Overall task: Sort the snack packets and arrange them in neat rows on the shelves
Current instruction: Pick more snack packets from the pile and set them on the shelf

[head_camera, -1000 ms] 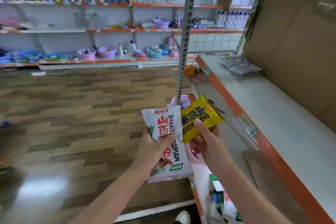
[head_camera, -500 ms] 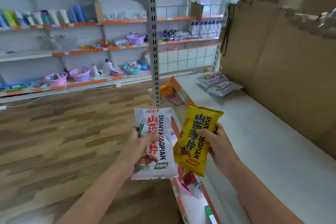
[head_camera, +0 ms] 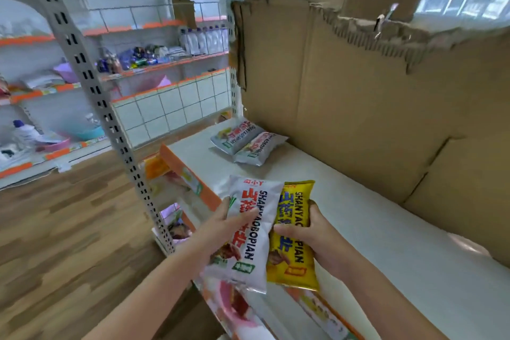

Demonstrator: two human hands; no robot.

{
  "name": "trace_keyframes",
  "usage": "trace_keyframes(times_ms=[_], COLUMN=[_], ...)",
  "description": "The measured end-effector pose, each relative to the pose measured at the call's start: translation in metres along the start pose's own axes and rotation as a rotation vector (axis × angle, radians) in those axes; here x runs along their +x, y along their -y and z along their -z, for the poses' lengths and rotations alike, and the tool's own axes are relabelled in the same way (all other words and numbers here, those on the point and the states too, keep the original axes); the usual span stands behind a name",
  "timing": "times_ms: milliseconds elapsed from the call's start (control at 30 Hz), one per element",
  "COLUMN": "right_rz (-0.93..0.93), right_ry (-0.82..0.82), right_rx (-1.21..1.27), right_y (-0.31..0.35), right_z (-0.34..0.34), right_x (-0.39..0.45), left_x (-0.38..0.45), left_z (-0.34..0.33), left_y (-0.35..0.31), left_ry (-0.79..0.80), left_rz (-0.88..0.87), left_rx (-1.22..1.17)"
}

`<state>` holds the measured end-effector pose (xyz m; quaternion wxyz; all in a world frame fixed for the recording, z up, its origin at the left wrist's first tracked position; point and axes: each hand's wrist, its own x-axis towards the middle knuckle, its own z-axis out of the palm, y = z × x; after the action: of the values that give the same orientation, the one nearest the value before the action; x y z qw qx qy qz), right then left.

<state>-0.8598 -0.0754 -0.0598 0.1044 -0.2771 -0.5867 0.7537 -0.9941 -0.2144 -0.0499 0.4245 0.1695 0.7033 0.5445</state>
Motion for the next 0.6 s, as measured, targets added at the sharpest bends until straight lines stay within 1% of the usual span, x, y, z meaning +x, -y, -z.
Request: trace_keyframes(times_ms=[67, 133, 200, 300, 400, 467, 600], right_rz=[0.003, 0.001, -0.01, -0.022, -0.024, -0.034, -0.027], right_ry=[-0.074, -0.15, -0.194, -0.229, -0.286, -0.326, -0.407], right_rx=[0.03, 0.03, 0.029, 0.017, 0.01, -0.014, -0.072], right_y=[0.004, 0.008, 0.013, 0.018, 0.018, 0.016, 0.015], right_z=[0.001, -0.003, -0.01, -0.023, -0.036, -0.048, -0.071], right_x=[0.02, 0.041, 0.061, 0.094, 0.133, 0.158, 0.199], left_x=[0.029, 0.058, 0.083, 0.118, 0.143, 0.162, 0.199], left_z=[0.004, 0.014, 0.028, 0.055, 0.082, 0.098, 0.125], left_y=[-0.008, -0.019, -0.033, -0.05, -0.065, -0.069, -0.078], left_ry=[0.025, 0.004, 0.026, 0.052, 0.01, -0.019, -0.072], left_rz=[0.003, 0.009, 0.01, -0.091, -0.235, -0.258, -0.267], left_rx=[0.03, 0.092, 0.128, 0.226, 0.414, 0.503, 0.599])
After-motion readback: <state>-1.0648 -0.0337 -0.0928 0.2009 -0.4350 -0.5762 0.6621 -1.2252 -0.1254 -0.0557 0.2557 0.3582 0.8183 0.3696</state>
